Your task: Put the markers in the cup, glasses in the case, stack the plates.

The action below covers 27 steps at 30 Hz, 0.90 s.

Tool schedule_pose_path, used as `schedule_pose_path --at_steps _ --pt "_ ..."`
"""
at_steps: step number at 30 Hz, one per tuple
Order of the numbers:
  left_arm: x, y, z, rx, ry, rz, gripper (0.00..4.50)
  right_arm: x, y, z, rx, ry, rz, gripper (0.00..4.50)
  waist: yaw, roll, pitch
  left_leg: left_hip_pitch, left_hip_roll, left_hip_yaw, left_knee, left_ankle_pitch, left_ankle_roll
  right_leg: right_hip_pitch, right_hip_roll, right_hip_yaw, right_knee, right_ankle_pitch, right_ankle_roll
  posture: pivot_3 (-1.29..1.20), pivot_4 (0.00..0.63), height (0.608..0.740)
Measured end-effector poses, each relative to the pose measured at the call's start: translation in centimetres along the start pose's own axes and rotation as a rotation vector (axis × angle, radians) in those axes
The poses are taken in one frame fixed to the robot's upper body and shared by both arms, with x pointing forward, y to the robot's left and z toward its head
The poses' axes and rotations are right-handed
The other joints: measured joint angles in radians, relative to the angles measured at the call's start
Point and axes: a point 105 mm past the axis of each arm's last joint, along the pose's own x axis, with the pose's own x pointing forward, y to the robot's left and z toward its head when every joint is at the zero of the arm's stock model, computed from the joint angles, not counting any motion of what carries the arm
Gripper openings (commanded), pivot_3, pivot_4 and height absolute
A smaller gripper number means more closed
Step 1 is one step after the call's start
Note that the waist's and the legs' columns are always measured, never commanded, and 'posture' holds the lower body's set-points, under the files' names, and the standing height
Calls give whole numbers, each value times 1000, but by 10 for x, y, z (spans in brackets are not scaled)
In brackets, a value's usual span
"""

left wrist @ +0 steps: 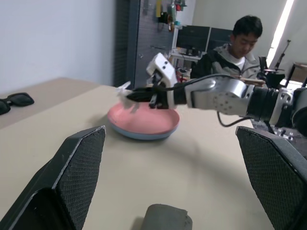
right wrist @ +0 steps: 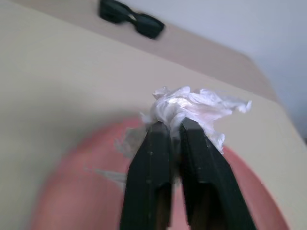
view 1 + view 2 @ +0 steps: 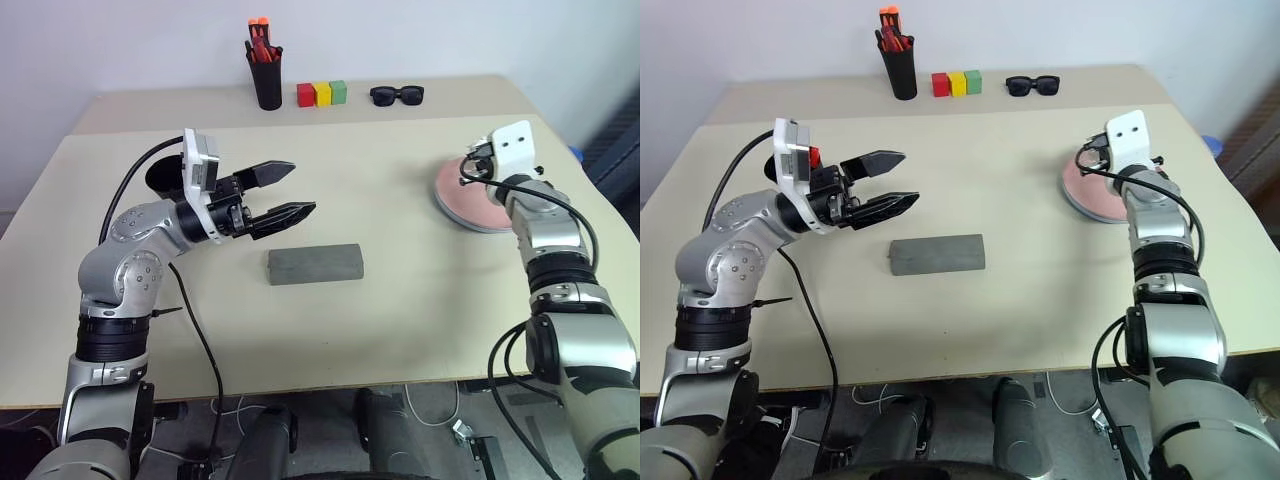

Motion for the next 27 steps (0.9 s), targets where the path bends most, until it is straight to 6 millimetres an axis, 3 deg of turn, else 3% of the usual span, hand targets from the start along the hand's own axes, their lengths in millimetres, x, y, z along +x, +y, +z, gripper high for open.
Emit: schedule_pose_path --at_steps 3,7,9,11,14,16,19,23,24,27 --pt "-1 0 -1 0 0 0 4500 -2 13 -20 19 53 60 3023 -6 1 0 0 0 0 0 0 0 0 0 0 0 0 0 0 150 740" --pt "-8 -1 -11 -27 12 19 4500 0 17 -4 -27 -14 60 3023 -9 2 0 0 0 0 0 0 0 -1 0 1 1 0 0 0 150 740" --pt "-18 -2 -13 -32 10 41 4500 -1 15 18 -27 -117 43 3023 -10 2 0 0 0 0 0 0 0 -1 0 1 0 0 0 0 150 740" --pt "-34 -8 -20 -41 27 62 4500 -7 32 53 29 -284 111 3023 -20 2 0 0 1 0 -1 0 0 -1 0 1 1 0 0 0 150 740" --pt "-45 -19 -34 -68 52 71 4500 -33 78 80 132 -458 341 3023 -16 2 0 1 2 -1 -2 0 0 -1 1 1 1 0 0 0 150 740" --pt "-51 -24 -37 -64 55 90 4500 -55 105 67 162 -452 537 3023 7 2 0 -1 1 -1 0 0 0 -1 1 1 1 0 0 0 150 740" --pt "-62 -32 -37 -55 53 117 4500 -102 127 41 111 -398 819 3023 37 3 1 -1 0 -1 1 -1 1 1 0 1 -1 0 0 0 150 740" --pt "-76 -46 -45 -88 78 136 4500 -170 131 30 77 -281 1187 3023 37 3 1 1 1 -1 2 -1 2 3 0 1 -1 -1 -1 0 150 740" --pt "-81 -48 -47 -101 83 142 4500 -180 131 33 63 -274 1231 3023 33 3 0 3 2 1 2 -1 2 4 1 1 -1 -2 -2 0 150 740" --pt "-94 -52 -51 -111 93 156 4500 -185 133 42 57 -298 1227 3023 28 3 0 15 11 5 0 -2 2 13 7 1 -3 -4 -4 0 150 740"
